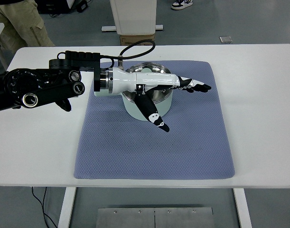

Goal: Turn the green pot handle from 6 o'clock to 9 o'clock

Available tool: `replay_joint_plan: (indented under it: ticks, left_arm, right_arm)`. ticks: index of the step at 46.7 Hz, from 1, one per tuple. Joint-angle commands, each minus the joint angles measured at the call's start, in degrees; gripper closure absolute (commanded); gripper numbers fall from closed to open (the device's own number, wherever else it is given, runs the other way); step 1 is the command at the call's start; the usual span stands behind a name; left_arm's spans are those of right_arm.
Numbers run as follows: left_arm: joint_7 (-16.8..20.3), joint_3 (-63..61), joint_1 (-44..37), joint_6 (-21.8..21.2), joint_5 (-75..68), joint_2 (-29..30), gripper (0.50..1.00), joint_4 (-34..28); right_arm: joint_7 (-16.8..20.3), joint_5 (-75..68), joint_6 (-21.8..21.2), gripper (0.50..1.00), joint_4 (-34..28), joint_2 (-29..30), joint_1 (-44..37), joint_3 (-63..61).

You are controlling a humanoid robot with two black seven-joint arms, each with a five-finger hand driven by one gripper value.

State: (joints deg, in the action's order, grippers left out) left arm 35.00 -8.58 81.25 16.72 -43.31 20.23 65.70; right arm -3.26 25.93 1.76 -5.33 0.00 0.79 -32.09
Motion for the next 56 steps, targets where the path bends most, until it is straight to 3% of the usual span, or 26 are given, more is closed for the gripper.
replay_joint_plan:
  ticks: [1,24,56]
  left_arm:
    - [0.0,0.8,-0.3,0.0,2.2,-0.1,0.500,-1.3]
    - [0.0,2.5,-2.3,-0.1,24.9,-0.4,0.500,-14.2]
    - [0.0,2.9,-8.4,-2.6,40.9,-2.8,0.500,-29.3]
  right_arm:
    - [0.0,0.0,0.0,0.500,0.0,0.0,0.0,0.0]
    - [0.0,0.0,0.0,0.500,0.1,0.0,0.0,0.0]
    - [0.0,0.0,0.0,0.500,0.0,0.0,0.0,0.0]
